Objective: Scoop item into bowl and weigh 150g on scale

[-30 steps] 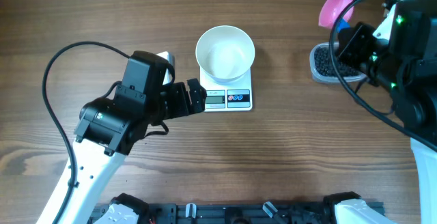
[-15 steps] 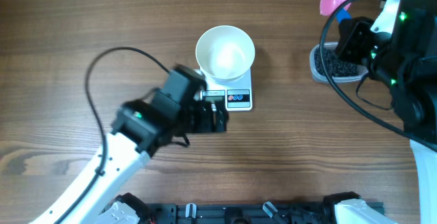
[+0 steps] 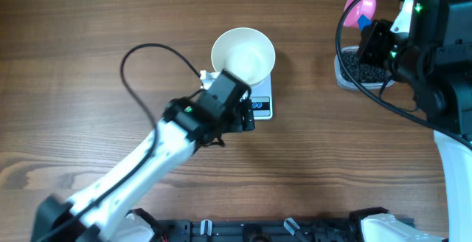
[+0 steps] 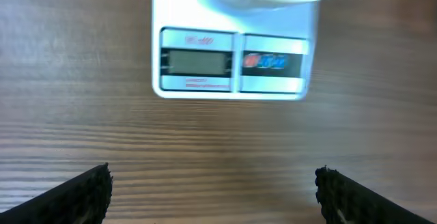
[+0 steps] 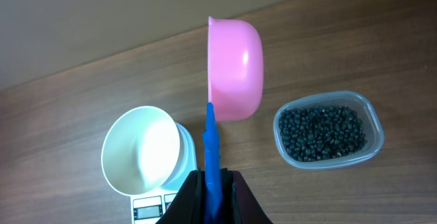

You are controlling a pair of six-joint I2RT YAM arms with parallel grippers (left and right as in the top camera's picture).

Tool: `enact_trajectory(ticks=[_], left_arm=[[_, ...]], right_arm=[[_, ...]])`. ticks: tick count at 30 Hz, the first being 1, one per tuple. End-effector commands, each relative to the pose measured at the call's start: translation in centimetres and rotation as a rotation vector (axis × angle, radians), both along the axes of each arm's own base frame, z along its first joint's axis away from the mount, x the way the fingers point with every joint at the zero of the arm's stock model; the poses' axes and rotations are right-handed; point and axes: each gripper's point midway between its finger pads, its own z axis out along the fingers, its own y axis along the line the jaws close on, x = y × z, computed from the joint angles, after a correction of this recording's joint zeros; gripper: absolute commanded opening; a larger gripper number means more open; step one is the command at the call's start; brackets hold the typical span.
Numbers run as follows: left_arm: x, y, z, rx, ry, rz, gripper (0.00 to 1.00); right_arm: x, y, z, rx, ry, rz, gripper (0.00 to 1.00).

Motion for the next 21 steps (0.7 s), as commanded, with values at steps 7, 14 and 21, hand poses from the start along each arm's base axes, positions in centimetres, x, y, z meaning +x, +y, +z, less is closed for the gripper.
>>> enact_trajectory(ticks=[7, 14, 21], left_arm=[[0.5, 0.8, -0.8, 0.032, -0.006, 0.077, 1.0], [-0.8, 3.1, 0.7, 0.021, -0.101, 0.01, 1.0], [2.8, 0.2, -2.7, 0.005, -0.127, 0.012, 1.0]], right_arm=[[0.1, -0.5, 0.2, -0.028, -0.004, -0.008, 0.04], [0.1, -0.5, 0.2, -0.029, 0.001, -0.007, 0.04], [0.1, -0.5, 0.2, -0.046, -0.003, 0.008, 0.04]])
